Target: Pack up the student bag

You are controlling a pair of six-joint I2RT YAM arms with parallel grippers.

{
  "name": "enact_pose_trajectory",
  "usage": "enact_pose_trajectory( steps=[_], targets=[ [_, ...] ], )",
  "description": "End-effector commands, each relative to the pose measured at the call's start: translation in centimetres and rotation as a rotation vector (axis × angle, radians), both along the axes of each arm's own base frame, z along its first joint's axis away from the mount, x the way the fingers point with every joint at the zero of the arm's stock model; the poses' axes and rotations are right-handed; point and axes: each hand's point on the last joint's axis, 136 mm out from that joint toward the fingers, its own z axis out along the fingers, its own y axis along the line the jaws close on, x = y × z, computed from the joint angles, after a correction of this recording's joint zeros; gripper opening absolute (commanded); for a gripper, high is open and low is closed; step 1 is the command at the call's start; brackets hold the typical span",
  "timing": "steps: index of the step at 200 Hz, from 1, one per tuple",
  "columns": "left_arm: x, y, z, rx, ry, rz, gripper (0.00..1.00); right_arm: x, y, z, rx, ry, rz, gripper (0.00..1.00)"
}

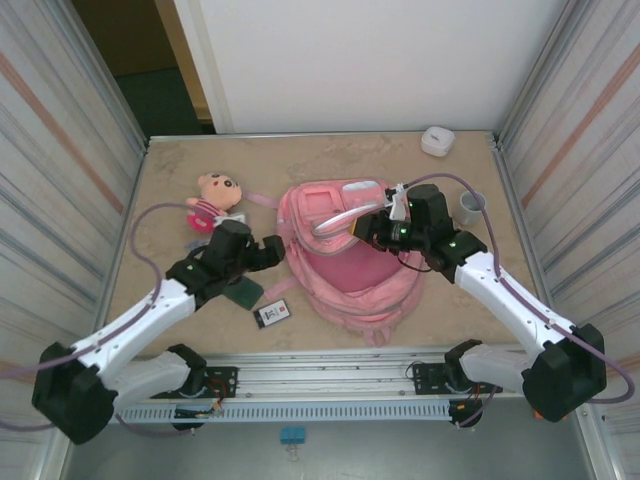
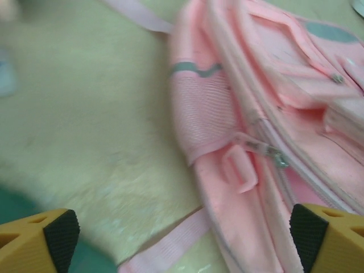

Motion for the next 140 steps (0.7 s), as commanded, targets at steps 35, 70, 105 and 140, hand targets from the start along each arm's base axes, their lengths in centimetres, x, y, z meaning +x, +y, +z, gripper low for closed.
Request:
enact_pose_trajectory(
  steps=[35, 70, 105, 140],
  targets=[
    [-4.8, 7.5, -3.1, -0.014, 0.315, 0.392, 0.99, 0.9, 1.0, -0.7, -0.077, -0.04, -0.03, 0.6],
    [-5.8, 9.2, -5.6, 0.023, 0.441, 0.514, 0.99, -2.7, 0.5, -5.7, -0.184, 0.102, -0.026, 0.65],
    [-5.1, 8.5, -7.5, 0.048, 0.495, 0.497, 0.99, -6.6, 0.2, -7.3, -0.213, 0.146, 0.027, 0.67],
    [-4.2, 7.8, -8.8, 0.05, 0.526, 0.491, 0.99, -9.7, 0.2, -5.4, -0.179, 0.133, 0.181, 0.69]
  ],
)
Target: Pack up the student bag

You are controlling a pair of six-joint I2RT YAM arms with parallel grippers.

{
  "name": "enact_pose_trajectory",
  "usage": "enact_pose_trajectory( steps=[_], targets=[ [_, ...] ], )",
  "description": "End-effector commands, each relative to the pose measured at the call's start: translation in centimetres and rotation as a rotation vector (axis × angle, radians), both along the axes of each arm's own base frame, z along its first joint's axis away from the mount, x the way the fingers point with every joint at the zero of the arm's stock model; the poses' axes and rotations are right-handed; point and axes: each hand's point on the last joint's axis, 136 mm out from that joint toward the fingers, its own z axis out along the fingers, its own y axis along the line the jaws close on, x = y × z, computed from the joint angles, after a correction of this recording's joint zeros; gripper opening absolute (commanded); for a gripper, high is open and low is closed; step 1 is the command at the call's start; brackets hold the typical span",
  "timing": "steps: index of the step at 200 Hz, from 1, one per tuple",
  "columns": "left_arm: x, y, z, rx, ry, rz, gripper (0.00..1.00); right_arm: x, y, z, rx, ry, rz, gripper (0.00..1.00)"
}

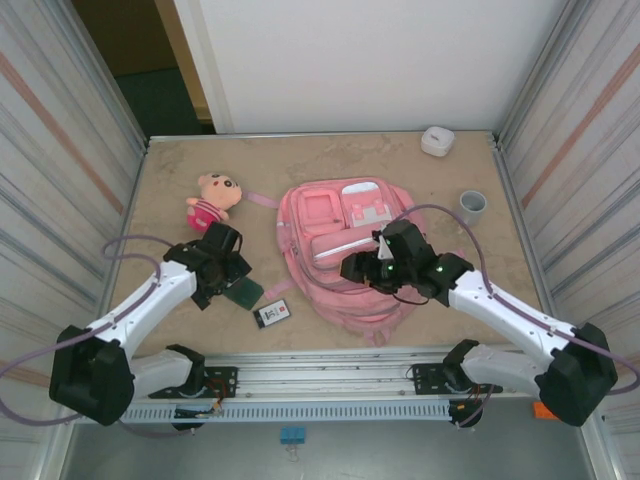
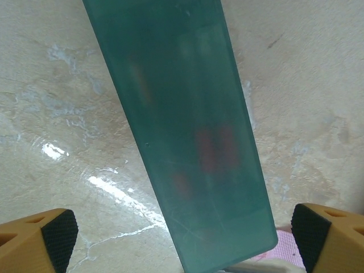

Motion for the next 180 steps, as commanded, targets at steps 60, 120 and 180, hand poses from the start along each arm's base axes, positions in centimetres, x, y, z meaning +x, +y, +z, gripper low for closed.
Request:
enact_pose_trajectory(
  steps=[60, 120, 180],
  targets=[
    [0.9, -1.4, -3.1, -0.029, 0.124, 0.035, 0.99, -3.5, 0.6, 6.7, 0.15, -0.128, 0.247, 0.75],
    [1.9, -1.2, -4.8, -0.006, 0.164, 0.049, 0.99, -4.1, 0.9, 7.7, 0.164, -0.193, 0.297, 0.76],
    [1.3, -1.7, -4.6, -0.055, 0.166, 0.059, 0.94, -4.1, 0.1, 8.4, 0.155, -0.258, 0.279, 0.76]
  ],
)
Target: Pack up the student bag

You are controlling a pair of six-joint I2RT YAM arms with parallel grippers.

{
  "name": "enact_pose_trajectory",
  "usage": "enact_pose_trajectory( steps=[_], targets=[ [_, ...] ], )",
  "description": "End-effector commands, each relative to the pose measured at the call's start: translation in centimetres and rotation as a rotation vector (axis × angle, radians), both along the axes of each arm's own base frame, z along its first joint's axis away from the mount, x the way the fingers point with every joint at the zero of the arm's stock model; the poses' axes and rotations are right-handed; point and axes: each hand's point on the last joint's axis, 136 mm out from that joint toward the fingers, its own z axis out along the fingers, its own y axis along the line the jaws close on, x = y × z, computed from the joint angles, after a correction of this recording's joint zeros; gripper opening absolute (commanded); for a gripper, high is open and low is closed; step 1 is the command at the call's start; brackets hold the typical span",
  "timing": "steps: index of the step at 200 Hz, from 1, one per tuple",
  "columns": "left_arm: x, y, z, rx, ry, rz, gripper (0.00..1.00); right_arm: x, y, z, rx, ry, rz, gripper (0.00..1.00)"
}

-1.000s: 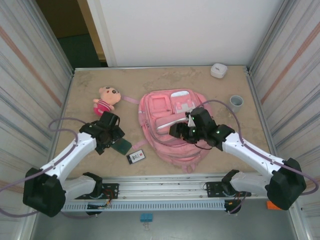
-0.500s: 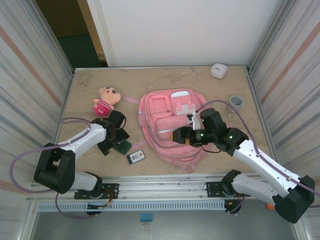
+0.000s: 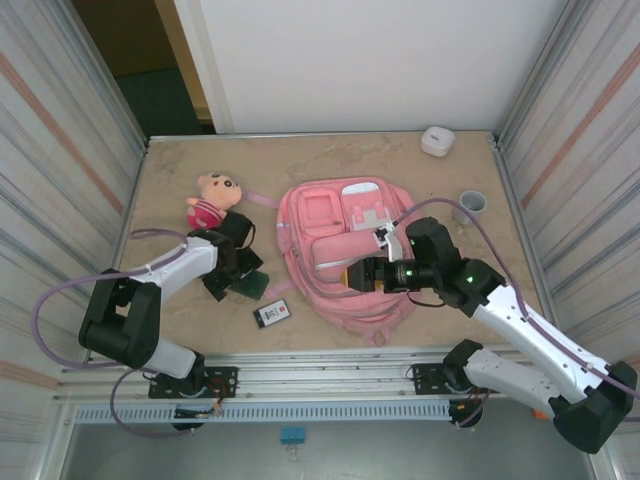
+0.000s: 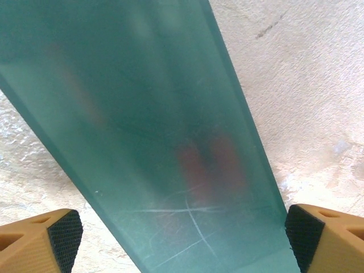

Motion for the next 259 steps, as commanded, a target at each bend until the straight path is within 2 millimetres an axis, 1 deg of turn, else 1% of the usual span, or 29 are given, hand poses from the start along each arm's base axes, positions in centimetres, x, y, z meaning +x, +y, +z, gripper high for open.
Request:
enact_pose_trajectory(
  steps=[1, 20, 31, 45, 69, 101, 134, 161, 220, 229, 259],
  targets=[
    [-1.7, 0.6, -0.4, 0.002, 0.05, 0.033, 0.94, -0.2, -0.2, 1.3, 0.014, -0.064, 0.015, 0.76],
    [-2.1, 0.7, 0.7, -0.018, 0.023, 0.063, 0.96, -0.1, -0.1, 1.7, 0.023, -0.082, 0.014, 0.76],
    [-2.1, 0.8, 1.4, -0.022, 0.003, 0.079, 0.98, 0.0, -0.1, 2.1, 0.029, -0.099, 0.011, 0.76],
    [-1.9, 1.0, 2.3, -0.021, -0.018, 0.094, 0.99, 0.1, -0.1, 2.3, 0.035, -0.113, 0.01, 0.76],
    [-1.5, 1.1, 2.9, -0.031, -0.029, 0.117, 0.99, 0.1, 0.0, 2.8, 0.046, -0.123, 0.016, 0.76],
    [-0.7, 1.2, 2.4, -0.058, -0.018, 0.155, 0.99, 0.1, 0.1, 2.8, 0.044, -0.124, 0.016, 0.76],
    [0.9, 1.4, 2.1, -0.056, -0.042, 0.174, 0.99, 0.0, 0.4, 2.7, 0.039, -0.118, 0.024, 0.77],
    [1.7, 1.3, 1.6, -0.047, -0.03, 0.182, 0.99, 0.0, 0.7, 2.4, 0.033, -0.111, 0.036, 0.77],
    [2.1, 1.5, -0.4, -0.031, 0.0, 0.209, 0.99, 0.1, 1.0, 2.1, 0.028, -0.106, 0.048, 0.77],
    [2.2, 1.5, -0.8, -0.028, 0.002, 0.218, 0.96, 0.0, 1.1, 2.2, 0.031, -0.107, 0.054, 0.77],
    [2.3, 1.4, -1.7, -0.029, 0.019, 0.231, 0.82, -0.1, 1.2, 2.1, 0.028, -0.105, 0.062, 0.78]
  ],
)
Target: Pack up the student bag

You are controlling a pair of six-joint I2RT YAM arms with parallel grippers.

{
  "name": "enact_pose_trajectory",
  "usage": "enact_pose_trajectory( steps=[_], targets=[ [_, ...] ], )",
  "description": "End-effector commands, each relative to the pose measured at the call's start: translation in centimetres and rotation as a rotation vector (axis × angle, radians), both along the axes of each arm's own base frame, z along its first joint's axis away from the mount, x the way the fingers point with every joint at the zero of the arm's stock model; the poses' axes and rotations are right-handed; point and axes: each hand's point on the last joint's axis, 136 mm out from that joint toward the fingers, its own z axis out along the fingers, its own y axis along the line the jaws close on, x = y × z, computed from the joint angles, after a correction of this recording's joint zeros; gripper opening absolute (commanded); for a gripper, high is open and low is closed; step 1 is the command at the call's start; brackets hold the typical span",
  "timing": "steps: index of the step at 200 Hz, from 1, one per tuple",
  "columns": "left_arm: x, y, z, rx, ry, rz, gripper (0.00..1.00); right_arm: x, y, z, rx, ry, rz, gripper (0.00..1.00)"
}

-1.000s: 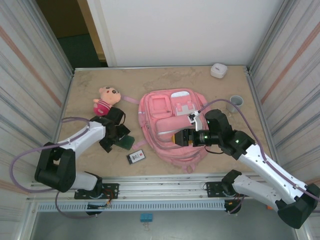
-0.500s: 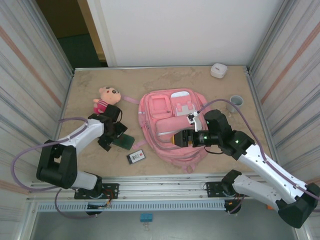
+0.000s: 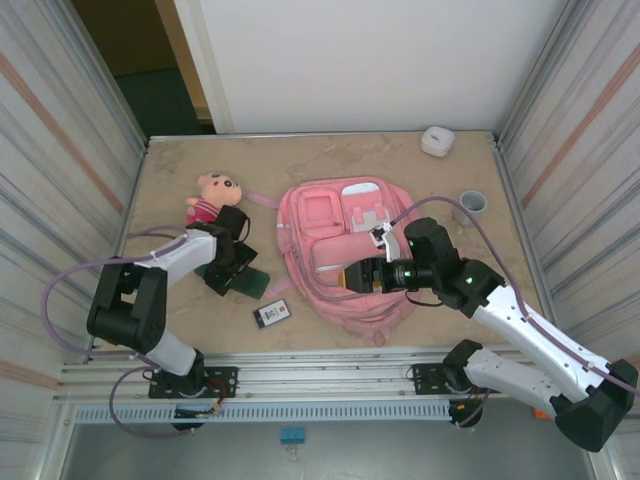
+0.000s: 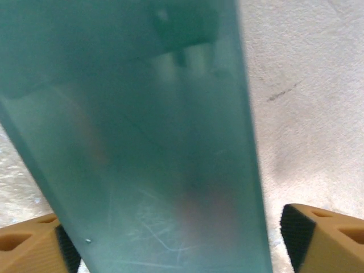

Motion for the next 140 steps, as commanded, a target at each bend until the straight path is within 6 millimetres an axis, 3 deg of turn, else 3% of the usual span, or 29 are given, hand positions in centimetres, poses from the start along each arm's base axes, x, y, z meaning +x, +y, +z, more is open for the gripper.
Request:
enact_pose_trajectory(
  steps=[1, 44, 75, 102, 140],
  targets=[
    [0.2, 0.5, -0.7, 0.013, 0.009, 0.046, 0.81, 0.1, 0.5, 1.7, 0.024, -0.063, 0.029, 0.77],
    [-1.1, 0.4, -0.9, -0.023, 0.01, 0.076, 0.69, 0.3, 0.6, 1.8, 0.016, -0.069, 0.028, 0.77],
    [-2.3, -0.1, 0.2, -0.094, -0.016, 0.124, 0.63, 1.5, 0.2, 1.0, -0.033, -0.083, -0.031, 0.77],
    [-2.6, -1.0, 2.7, -0.169, -0.107, 0.134, 0.61, 2.6, -0.3, -0.7, -0.059, -0.103, -0.107, 0.76],
    [-2.8, -3.0, 6.6, -0.304, -0.252, 0.122, 0.58, 2.6, 1.2, -1.2, -0.079, -0.17, -0.094, 0.76]
  ],
)
